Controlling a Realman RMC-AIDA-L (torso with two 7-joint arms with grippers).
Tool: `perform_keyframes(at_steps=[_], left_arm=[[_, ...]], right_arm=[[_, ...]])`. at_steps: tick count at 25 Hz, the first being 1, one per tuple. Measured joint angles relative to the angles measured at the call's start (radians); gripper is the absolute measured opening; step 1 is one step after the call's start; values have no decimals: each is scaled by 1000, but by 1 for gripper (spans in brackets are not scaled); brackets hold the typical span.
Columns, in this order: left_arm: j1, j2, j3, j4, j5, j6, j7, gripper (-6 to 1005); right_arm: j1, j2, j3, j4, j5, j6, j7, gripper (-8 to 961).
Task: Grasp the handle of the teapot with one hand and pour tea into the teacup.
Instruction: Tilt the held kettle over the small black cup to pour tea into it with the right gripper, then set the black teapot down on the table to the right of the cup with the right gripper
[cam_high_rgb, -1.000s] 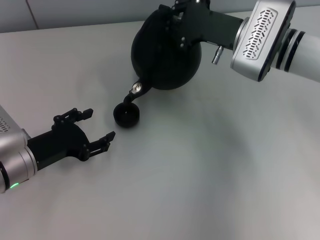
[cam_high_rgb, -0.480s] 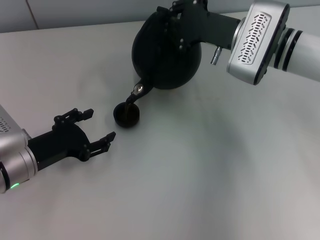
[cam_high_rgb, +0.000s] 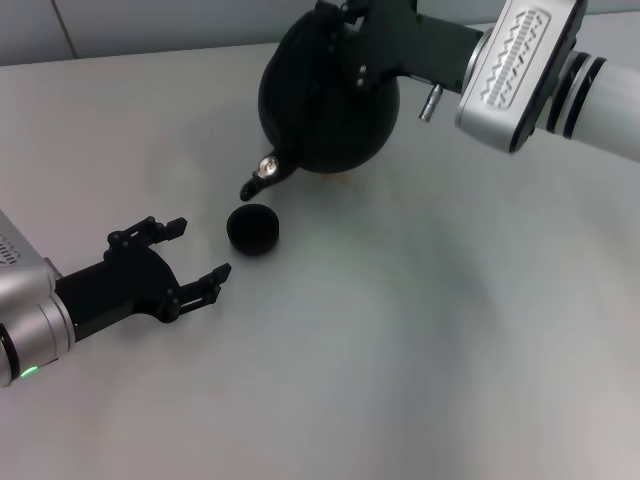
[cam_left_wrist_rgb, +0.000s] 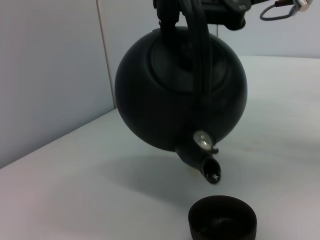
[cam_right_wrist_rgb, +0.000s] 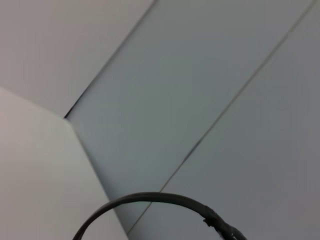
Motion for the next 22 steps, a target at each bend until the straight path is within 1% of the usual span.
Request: perform_keyframes(at_steps=[7, 9, 12, 16, 22], left_arm=[[1, 1, -2, 0, 0, 0, 0, 796], [2, 2, -2, 0, 0, 0, 0, 796], [3, 3, -2, 0, 0, 0, 0, 796], [6, 3, -2, 2, 0, 1, 0, 796], [6, 2, 0, 3, 0, 2, 0, 796]], right_arm=[[-15, -6, 14, -6, 17, 7, 219, 89], [-23, -7, 41, -7, 18, 5, 273, 90], [-43, -8, 116, -6, 19, 0, 365, 91], [-87, -8, 194, 1, 49, -5, 444, 92], [-162, -11, 203, 31, 165, -19, 456, 93]])
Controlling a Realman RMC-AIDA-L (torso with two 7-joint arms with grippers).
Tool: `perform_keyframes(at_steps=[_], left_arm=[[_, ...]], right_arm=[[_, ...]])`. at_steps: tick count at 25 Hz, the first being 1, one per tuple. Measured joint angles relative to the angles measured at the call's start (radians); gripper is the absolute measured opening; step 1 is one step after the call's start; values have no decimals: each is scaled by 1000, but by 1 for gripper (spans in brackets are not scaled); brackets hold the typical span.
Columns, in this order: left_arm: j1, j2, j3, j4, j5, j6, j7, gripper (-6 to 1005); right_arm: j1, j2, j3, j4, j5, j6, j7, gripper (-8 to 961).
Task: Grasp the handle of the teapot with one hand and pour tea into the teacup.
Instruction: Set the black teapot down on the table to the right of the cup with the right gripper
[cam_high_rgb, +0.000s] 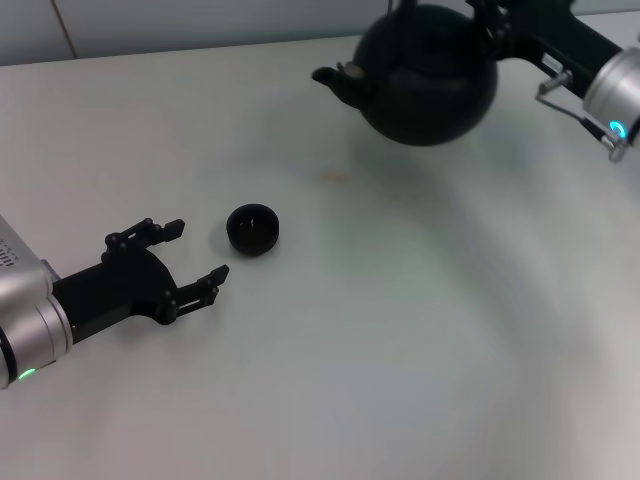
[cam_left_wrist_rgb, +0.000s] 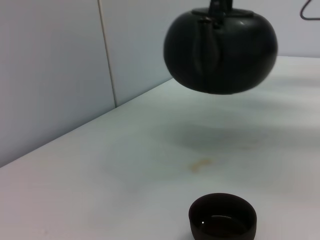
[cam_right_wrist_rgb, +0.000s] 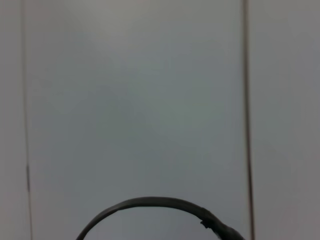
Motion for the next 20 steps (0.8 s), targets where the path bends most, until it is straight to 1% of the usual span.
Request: perform_keyframes(at_steps=[6, 10, 16, 20], left_arm=[[-1, 0, 2, 0, 0, 0, 4, 795], [-2, -1, 3, 0, 0, 0, 4, 795], [-2, -2, 2, 0, 0, 0, 8, 795], [-3, -2, 2, -1, 0, 0, 8, 796]], right_arm=[[-18, -1, 28, 73, 34, 5, -10, 95], [-21, -2, 36, 93, 34, 17, -18, 96], [-13, -2, 84, 155, 35, 41, -98, 97], [-10, -2, 89, 172, 36, 42, -114, 98]])
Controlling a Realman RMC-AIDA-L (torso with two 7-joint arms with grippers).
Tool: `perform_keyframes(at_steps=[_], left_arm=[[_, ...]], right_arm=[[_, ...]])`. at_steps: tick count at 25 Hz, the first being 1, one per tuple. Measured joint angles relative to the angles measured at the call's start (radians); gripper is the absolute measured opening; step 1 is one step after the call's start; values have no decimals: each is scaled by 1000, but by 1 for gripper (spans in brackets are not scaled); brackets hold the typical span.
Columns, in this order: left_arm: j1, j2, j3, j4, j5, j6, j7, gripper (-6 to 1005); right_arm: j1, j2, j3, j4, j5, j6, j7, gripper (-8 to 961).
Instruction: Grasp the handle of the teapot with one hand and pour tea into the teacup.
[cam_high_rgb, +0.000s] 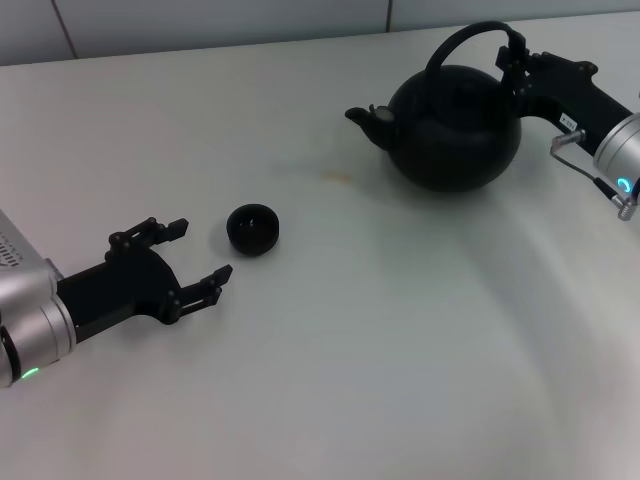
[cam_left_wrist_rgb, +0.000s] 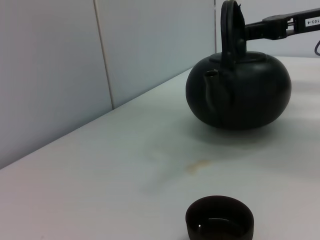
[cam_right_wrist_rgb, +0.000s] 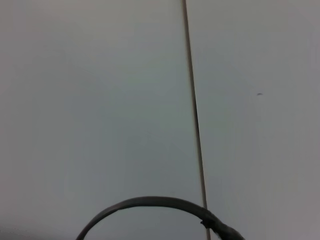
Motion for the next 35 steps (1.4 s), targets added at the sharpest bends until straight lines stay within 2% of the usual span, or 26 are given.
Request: perform_keyframes(at_steps=[21, 25, 30, 32, 33, 35], left_arm=[[-4, 1, 5, 0, 0, 0, -5, 795], [-5, 1, 6, 1, 0, 0, -7, 795], [-4, 2, 6, 1, 0, 0, -8, 796], [-4, 2, 6, 1, 0, 0, -8, 796], [-4, 2, 6, 1, 0, 0, -8, 796], [-2, 2, 5, 3, 0, 0, -8, 795]], right_arm=[[-16, 6, -11, 31, -3, 15, -75, 104], [-69, 8, -7, 35, -2, -103, -103, 315], [-118, 7, -4, 35, -2, -191, -104, 478], [-148, 5, -5, 35, -2, -255, -104, 550], [-177, 3, -11, 35, -7, -337, -101, 589], [-192, 2, -14, 34, -18, -386, -97, 667]])
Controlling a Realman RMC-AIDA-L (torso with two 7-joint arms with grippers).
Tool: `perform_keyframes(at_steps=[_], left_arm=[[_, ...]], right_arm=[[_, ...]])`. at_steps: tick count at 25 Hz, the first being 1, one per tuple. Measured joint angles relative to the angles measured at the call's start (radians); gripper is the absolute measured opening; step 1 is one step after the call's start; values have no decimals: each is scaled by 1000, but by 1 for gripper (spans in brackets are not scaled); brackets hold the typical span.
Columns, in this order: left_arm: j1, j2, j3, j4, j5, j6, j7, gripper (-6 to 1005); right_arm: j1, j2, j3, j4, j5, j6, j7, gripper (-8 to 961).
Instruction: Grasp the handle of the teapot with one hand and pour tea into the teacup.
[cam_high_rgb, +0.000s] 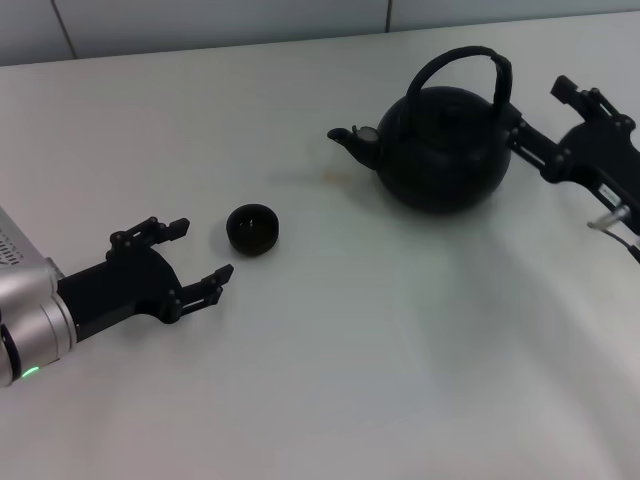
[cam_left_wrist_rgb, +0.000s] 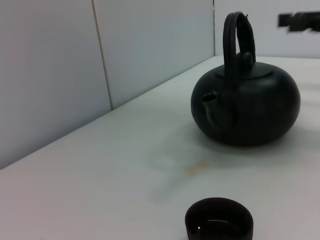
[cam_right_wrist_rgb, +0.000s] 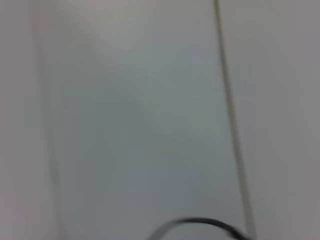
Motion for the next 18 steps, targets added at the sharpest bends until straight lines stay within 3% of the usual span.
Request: perform_keyframes(at_steps=[3, 6, 8, 18], left_arm=[[8, 0, 0, 11, 0, 2, 0, 795], [8, 0, 0, 12, 0, 5, 0, 795], [9, 0, 0, 12, 0, 5, 0, 795], [12, -2, -2, 16, 47, 7, -36, 795]], right_arm=[[-37, -3, -10, -20, -145, -149, 4, 820], [-28, -3, -13, -41, -261, -161, 6, 820], [19, -3, -13, -52, -432, -121, 26, 820], [138, 2, -65, -35, -505, 61, 107, 821]])
